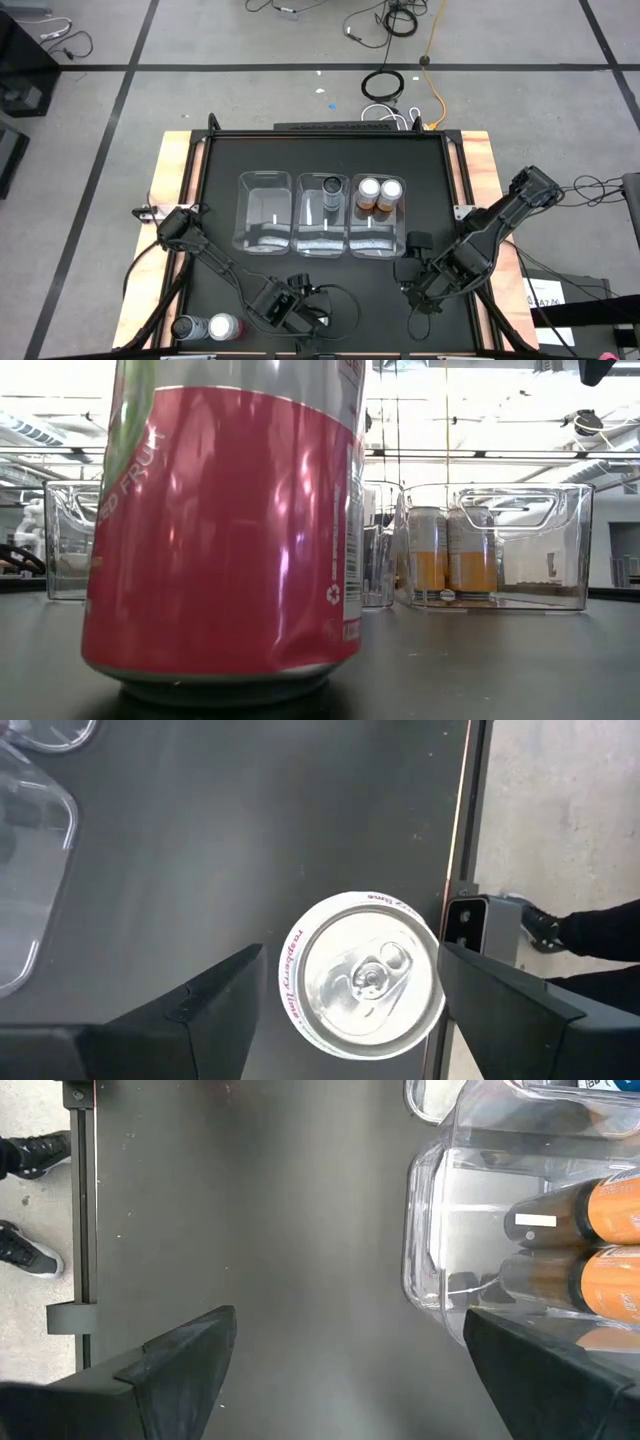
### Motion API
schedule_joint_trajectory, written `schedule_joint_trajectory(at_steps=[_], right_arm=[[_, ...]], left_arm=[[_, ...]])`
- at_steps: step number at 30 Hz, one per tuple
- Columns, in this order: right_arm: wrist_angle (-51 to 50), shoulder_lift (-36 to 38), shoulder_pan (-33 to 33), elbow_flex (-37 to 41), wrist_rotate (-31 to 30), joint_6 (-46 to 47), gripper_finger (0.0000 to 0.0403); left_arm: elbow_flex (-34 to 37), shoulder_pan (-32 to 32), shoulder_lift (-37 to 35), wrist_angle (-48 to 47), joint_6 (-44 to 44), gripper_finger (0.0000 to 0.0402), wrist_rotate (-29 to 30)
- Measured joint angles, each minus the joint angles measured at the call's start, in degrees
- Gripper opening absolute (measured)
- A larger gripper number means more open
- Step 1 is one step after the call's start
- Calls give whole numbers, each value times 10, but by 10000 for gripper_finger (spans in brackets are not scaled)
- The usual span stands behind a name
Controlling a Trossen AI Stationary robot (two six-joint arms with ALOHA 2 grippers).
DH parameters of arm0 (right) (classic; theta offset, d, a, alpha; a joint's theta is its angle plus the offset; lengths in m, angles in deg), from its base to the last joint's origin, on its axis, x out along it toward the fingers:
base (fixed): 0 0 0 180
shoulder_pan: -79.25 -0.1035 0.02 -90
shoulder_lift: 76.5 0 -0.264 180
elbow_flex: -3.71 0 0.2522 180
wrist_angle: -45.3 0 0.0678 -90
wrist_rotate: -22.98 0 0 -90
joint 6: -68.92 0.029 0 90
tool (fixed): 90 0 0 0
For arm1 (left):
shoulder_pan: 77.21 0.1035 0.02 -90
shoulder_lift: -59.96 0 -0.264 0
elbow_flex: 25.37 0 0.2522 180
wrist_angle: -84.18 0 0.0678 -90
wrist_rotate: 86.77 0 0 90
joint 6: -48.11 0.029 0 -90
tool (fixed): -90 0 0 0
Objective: Sort soda cans
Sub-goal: Put the right pink-white soda can in the middle left transparent bin
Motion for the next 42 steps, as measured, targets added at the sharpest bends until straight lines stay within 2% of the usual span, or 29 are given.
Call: schedule_joint_trajectory(at_steps=[15, 30, 42], right_arm=[[0, 0, 0, 0, -12, 4, 384], [9, 0, 0, 0, -12, 9, 384], [9, 0, 0, 0, -12, 8, 384]], left_arm=[[0, 12, -4, 4, 0, 305, -10], [0, 30, -4, 118, -1, 305, -19], [0, 31, -5, 97, 30, 315, -9]])
